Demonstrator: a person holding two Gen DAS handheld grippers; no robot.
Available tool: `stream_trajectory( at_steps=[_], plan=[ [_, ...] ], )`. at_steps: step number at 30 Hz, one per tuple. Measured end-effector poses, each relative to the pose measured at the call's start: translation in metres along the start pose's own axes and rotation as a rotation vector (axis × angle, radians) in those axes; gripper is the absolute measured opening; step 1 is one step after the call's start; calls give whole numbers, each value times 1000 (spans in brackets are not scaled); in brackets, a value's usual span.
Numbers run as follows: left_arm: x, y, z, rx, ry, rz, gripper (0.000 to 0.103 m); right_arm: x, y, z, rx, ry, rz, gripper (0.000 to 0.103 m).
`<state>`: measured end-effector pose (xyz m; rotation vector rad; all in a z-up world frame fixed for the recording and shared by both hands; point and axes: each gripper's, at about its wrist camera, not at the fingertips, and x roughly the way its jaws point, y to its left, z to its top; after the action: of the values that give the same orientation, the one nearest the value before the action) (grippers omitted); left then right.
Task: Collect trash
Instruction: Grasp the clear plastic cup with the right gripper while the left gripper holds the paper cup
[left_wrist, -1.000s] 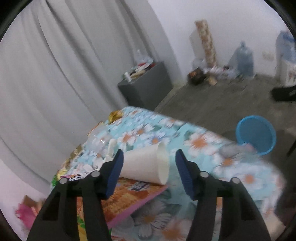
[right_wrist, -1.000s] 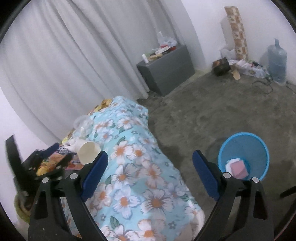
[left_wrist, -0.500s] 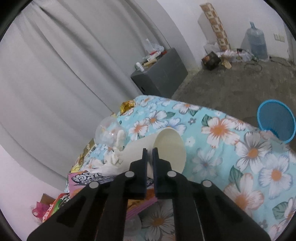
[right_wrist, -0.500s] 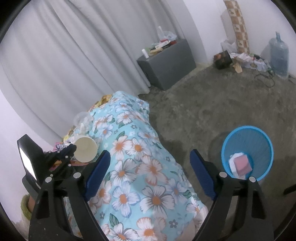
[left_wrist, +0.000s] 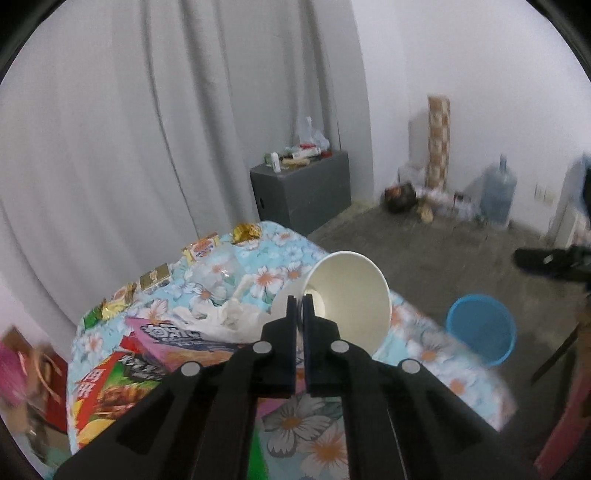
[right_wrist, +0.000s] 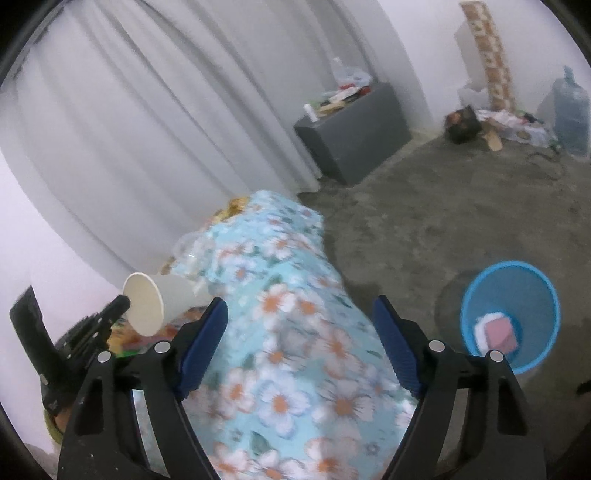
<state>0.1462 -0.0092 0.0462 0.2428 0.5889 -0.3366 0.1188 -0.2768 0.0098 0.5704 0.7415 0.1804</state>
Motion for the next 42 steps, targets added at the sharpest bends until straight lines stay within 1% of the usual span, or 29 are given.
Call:
stream_trajectory(
  at_steps=[3,6,7,9,10,11,13,14,16,17,19,22,24,26,29,31,32,33,34,37,38,42],
  plan=[
    [-22,24,8,-81,-42,-10,3,21,17,23,21,53,69,71],
    [-38,44,13,-126,-80,0,3,57,42,49,47,129,169,67],
    [-42,50,15,-136,-90,9,3,77,55,61,61,169,203,64],
    [-46,61,17,-160,-103,25,3,109,77,75,67,232,240,61],
    [-48,68,18,-175,-110,29,3,124,88,79,69,259,247,59],
    [-49,74,18,-188,-116,35,3,148,104,87,70,304,257,59],
    [-52,88,19,-218,-126,54,3,180,123,94,73,362,251,56],
    [-52,93,20,-228,-130,60,3,204,136,98,71,401,239,56],
    [-54,106,21,-250,-139,74,3,242,157,104,63,450,199,55],
    [-55,111,21,-260,-144,81,3,253,163,104,59,463,185,55],
    [-56,120,21,-272,-148,87,3,291,175,105,70,515,141,54],
    [-55,131,20,-292,-148,89,3,322,177,102,104,573,99,50],
    [-54,137,18,-302,-147,89,3,341,177,97,109,597,47,48],
    [-54,142,17,-311,-144,87,3,351,175,92,109,623,29,43],
    [-56,146,15,-315,-147,85,3,350,172,84,99,644,52,34],
    [-56,147,14,-315,-150,84,3,346,171,83,75,636,44,22],
    [-55,147,14,-315,-150,83,3,340,169,82,65,631,47,18],
    [-55,146,13,-316,-151,80,3,333,166,79,57,625,50,11],
    [-55,145,13,-318,-152,77,3,328,163,79,54,620,50,7],
    [-53,142,12,-316,-152,69,3,315,156,80,52,574,52,4],
    [-53,140,12,-315,-152,66,3,319,157,83,58,558,58,4],
    [-57,132,14,-302,-163,66,3,302,145,88,107,492,108,4]
  ],
)
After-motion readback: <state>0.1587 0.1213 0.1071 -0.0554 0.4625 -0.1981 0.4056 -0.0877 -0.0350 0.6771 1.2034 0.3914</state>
